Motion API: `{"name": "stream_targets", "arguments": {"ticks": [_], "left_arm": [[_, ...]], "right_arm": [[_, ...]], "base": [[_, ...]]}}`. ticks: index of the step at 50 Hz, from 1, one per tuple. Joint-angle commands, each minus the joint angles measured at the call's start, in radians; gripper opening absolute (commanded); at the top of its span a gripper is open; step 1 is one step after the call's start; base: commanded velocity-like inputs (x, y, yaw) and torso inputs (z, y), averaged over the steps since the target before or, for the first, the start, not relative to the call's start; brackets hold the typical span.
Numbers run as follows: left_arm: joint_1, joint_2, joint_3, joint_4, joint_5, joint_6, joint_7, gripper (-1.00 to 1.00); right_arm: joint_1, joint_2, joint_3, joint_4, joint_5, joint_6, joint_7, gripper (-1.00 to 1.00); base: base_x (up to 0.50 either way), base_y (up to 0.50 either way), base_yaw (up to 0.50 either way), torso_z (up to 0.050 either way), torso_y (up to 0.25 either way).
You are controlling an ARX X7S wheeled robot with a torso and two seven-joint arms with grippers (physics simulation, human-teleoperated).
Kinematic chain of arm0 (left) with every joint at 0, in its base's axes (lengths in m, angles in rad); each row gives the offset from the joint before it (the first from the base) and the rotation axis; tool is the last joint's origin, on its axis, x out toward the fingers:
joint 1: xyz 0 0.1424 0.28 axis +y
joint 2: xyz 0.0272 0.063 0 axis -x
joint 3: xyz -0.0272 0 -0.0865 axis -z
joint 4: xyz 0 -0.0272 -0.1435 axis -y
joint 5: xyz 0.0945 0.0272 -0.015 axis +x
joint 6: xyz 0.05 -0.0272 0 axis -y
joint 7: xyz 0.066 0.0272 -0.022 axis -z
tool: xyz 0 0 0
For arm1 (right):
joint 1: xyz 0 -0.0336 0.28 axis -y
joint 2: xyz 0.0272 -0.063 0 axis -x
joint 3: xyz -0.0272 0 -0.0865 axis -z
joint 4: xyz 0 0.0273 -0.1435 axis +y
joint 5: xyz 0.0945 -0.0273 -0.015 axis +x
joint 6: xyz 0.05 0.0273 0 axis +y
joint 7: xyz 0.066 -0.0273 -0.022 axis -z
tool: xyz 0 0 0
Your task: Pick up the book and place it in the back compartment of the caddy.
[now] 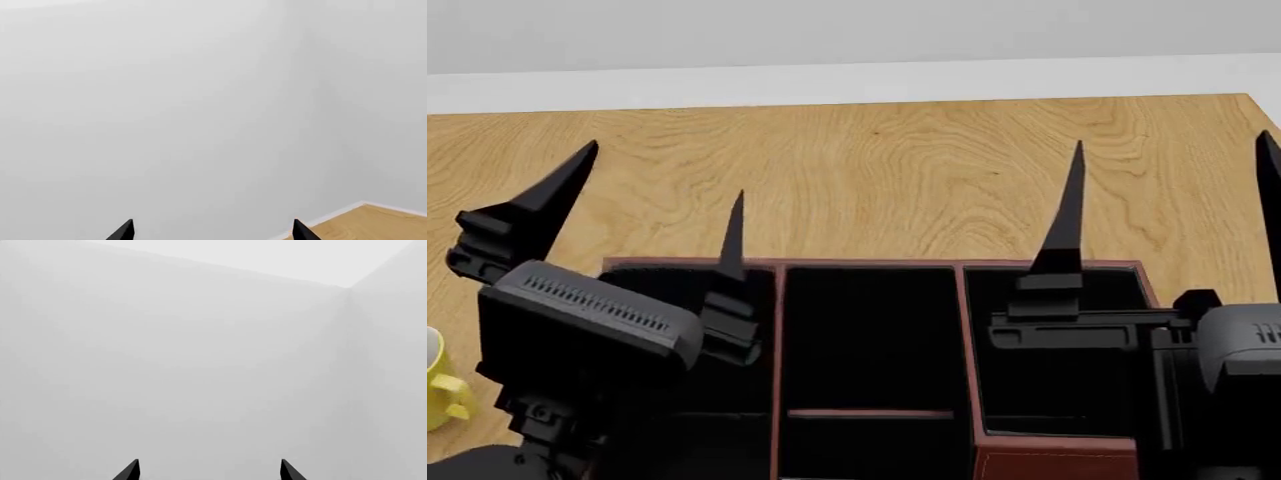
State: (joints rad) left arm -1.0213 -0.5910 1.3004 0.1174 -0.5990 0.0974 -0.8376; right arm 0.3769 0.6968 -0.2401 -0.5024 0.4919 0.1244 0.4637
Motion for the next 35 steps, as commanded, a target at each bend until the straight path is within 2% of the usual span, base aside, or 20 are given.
{"name": "stream_targets", "arguments": {"ticks": [1, 35], "left_arm": [[0.010, -0.036, -0.004, 0.071, 0.016, -0.018, -0.048, 1.00], [0.042, -0.149, -0.025, 0.240, 0.072, -0.050, -0.170, 1.00]], "right_arm": [[0.004, 0.004, -0.005, -0.021, -0.003, 0.014, 0.006, 1.00], [-0.055, 0.062, 0.048, -0.152, -0.012, 0.050, 0.081, 1.00]], "base": [[0.00, 0.00, 0.00, 0.000, 0.000], [0.00, 0.00, 0.00, 0.000, 0.000]]}}
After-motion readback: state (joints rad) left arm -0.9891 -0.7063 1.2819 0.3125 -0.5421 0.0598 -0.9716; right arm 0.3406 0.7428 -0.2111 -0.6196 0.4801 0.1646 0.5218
